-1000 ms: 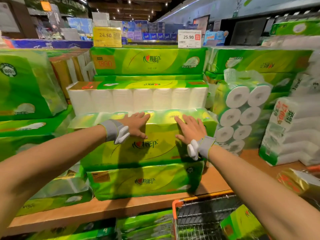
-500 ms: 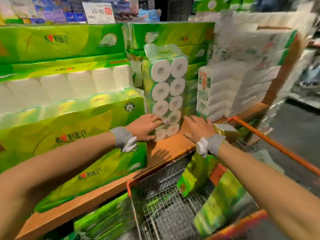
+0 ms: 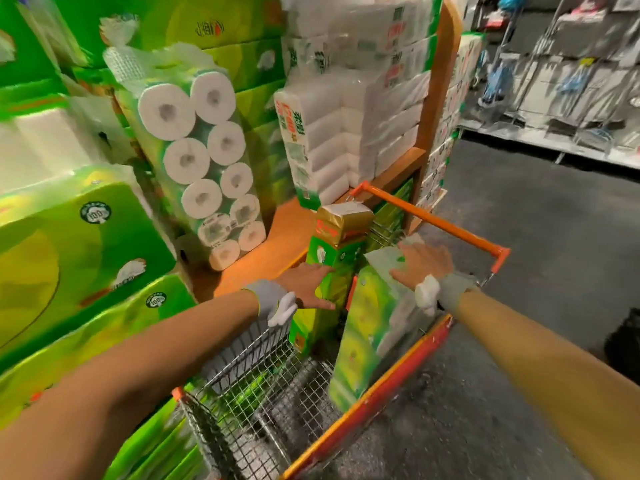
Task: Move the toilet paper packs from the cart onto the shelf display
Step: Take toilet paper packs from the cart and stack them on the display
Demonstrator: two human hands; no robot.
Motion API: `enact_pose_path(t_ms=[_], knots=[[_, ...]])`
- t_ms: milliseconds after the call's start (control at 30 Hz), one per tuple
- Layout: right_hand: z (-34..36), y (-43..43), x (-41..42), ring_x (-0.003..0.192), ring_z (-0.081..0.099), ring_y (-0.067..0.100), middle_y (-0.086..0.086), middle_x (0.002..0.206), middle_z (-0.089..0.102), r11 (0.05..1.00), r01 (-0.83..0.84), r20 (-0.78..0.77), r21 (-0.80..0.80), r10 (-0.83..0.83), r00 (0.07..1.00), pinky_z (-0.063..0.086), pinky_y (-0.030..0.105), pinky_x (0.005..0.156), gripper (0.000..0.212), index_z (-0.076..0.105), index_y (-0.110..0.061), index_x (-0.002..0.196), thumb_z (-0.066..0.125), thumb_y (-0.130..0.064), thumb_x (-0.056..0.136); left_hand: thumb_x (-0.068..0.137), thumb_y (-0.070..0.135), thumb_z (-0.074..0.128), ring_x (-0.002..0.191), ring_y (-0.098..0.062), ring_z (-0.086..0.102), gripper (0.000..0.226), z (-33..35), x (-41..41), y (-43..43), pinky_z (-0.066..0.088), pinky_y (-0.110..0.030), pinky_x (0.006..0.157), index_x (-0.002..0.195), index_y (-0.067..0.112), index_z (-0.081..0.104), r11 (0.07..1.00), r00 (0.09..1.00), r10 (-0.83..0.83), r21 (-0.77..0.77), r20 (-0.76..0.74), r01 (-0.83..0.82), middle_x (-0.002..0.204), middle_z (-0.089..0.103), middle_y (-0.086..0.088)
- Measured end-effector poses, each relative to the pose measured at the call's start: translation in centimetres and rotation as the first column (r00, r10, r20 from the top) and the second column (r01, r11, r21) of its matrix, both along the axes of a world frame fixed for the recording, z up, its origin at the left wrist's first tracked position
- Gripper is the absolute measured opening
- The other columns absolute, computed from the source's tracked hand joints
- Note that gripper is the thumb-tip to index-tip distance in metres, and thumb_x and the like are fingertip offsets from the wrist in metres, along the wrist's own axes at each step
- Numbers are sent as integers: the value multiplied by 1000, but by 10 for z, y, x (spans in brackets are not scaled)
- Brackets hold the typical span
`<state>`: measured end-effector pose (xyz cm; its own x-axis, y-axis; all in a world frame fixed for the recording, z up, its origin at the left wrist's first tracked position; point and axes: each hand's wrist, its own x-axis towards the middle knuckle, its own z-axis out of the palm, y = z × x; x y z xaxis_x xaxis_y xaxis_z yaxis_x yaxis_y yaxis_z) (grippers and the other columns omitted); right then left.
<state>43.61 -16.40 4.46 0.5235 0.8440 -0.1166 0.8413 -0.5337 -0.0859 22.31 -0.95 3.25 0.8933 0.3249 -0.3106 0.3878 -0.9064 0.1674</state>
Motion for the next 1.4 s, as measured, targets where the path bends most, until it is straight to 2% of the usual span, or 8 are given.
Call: enact_pose_path(t_ms=[267,500,700,967,1100,1133,1233,1400], knots=[[-40,-44,41,134,34,38,15,147,36,979,205,-193,-3,-202,960,26,54,110,65,28,-21,144,39,-55,90,66,66,69,142,-38,16,119,-30,75,-48,23,-52,114,150,23,-3,967,974,225,-128,35,-219,156,14,-14],[-62,-66,53,128,42,37,16,141,43,953,302,-312,19,-281,907,35,51,106,54,32,-16,141,37,-43,94,50,74,71,138,-42,19,134,-48,131,-69,27,-53,109,148,33,-10,922,935,355,-168,7,-349,153,16,-19],[-86,-78,68,109,53,38,16,127,53,950,308,-462,43,-254,850,47,49,87,47,35,-27,131,40,-42,87,55,68,75,140,-38,15,126,-62,155,-75,22,-55,110,148,37,-5,875,882,471,-110,-30,-471,153,14,-20],[-74,-75,62,134,35,39,23,148,30,956,289,-535,51,-218,816,35,46,106,92,7,-3,148,68,-28,83,61,57,75,131,-42,28,109,-68,100,-60,37,-51,99,146,32,11,881,883,464,-144,76,-451,143,29,-20],[-86,-49,65,135,35,36,18,148,34,955,291,-590,50,-207,781,35,43,107,141,15,-4,147,70,-81,41,52,68,70,128,-39,33,113,-66,52,-49,40,-51,100,144,33,13,890,895,441,-164,73,-425,140,36,-18],[-87,-41,61,138,32,35,17,152,29,966,253,-602,57,-168,781,34,44,108,140,11,-7,149,71,-79,44,48,71,66,125,-38,37,115,-66,40,-47,43,-50,97,143,34,14,890,893,443,-155,76,-429,136,40,-16],[-71,-26,33,144,17,31,14,158,11,990,127,-604,62,-64,795,25,42,113,115,-1,-7,149,81,-27,71,47,72,66,112,-33,48,111,-69,7,-47,49,-47,90,138,38,12,901,903,424,-128,66,-414,123,49,-13],[-65,4,9,143,23,28,12,157,16,993,-115,-680,36,109,725,26,40,113,111,3,-11,150,81,-10,71,52,67,72,101,-25,52,111,-70,-45,-40,49,-41,89,140,36,12,885,888,454,-143,66,-442,114,50,-10]])
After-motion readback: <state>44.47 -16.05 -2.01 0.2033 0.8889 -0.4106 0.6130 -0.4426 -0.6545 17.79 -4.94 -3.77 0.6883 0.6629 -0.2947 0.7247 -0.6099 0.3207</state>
